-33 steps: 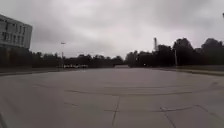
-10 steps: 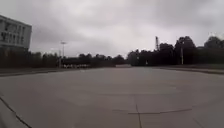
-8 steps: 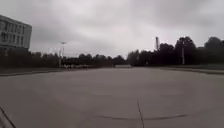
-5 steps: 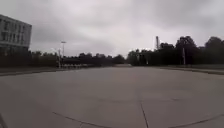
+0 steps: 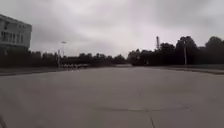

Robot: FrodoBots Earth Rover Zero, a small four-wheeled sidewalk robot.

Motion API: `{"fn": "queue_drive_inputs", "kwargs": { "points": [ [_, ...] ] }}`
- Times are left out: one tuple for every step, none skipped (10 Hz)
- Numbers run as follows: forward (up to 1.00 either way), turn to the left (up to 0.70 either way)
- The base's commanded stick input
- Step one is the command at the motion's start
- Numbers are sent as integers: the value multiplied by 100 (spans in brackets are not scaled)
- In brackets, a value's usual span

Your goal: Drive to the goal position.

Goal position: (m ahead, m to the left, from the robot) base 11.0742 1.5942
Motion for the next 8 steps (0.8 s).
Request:
{"fn": "queue_drive_inputs", "kwargs": {
  "points": [
    [70,0],
    [70,0],
    [70,0],
    [70,0],
    [70,0],
    [70,0],
    [70,0],
    [70,0]
  ]
}}
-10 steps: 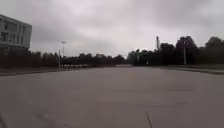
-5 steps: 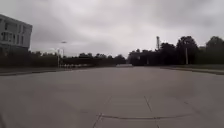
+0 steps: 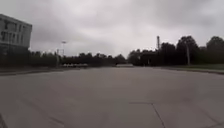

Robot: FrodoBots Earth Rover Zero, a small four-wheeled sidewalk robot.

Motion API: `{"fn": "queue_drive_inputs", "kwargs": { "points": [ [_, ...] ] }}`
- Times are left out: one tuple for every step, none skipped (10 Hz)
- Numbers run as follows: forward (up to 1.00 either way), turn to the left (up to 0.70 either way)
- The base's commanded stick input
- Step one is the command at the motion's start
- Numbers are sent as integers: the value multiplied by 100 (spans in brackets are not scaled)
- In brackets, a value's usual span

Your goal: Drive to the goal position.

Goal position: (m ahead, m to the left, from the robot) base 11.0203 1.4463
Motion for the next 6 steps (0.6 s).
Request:
{"fn": "queue_drive_inputs", "kwargs": {
  "points": [
    [70,0],
    [70,0],
    [70,0],
    [70,0],
    [70,0],
    [70,0]
  ]
}}
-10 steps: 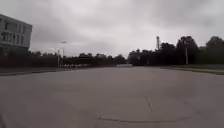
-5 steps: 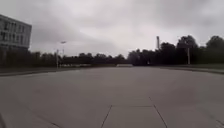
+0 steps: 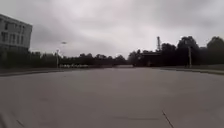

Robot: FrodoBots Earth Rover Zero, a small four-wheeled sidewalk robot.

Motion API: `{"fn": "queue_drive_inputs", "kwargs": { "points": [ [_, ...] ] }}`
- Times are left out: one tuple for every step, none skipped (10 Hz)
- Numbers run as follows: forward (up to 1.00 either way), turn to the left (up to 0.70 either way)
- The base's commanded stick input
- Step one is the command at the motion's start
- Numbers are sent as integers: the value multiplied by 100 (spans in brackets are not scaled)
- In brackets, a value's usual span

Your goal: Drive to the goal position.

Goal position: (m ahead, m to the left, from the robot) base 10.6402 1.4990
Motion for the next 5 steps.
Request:
{"fn": "queue_drive_inputs", "kwargs": {
  "points": [
    [70,0],
    [70,0],
    [70,0],
    [70,0],
    [70,0]
  ]
}}
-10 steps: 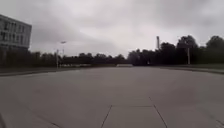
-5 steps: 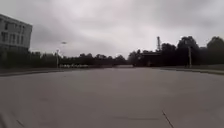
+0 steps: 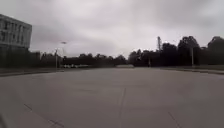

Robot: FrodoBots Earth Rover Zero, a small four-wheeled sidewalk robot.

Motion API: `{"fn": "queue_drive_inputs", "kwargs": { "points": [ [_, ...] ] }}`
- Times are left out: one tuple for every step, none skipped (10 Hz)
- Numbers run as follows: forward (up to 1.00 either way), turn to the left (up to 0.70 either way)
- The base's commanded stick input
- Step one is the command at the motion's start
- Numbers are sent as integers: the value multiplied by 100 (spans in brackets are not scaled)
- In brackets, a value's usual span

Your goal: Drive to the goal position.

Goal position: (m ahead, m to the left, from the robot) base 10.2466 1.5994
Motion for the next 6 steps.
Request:
{"fn": "queue_drive_inputs", "kwargs": {
  "points": [
    [70,0],
    [70,0],
    [70,0],
    [70,0],
    [70,0],
    [70,0]
  ]
}}
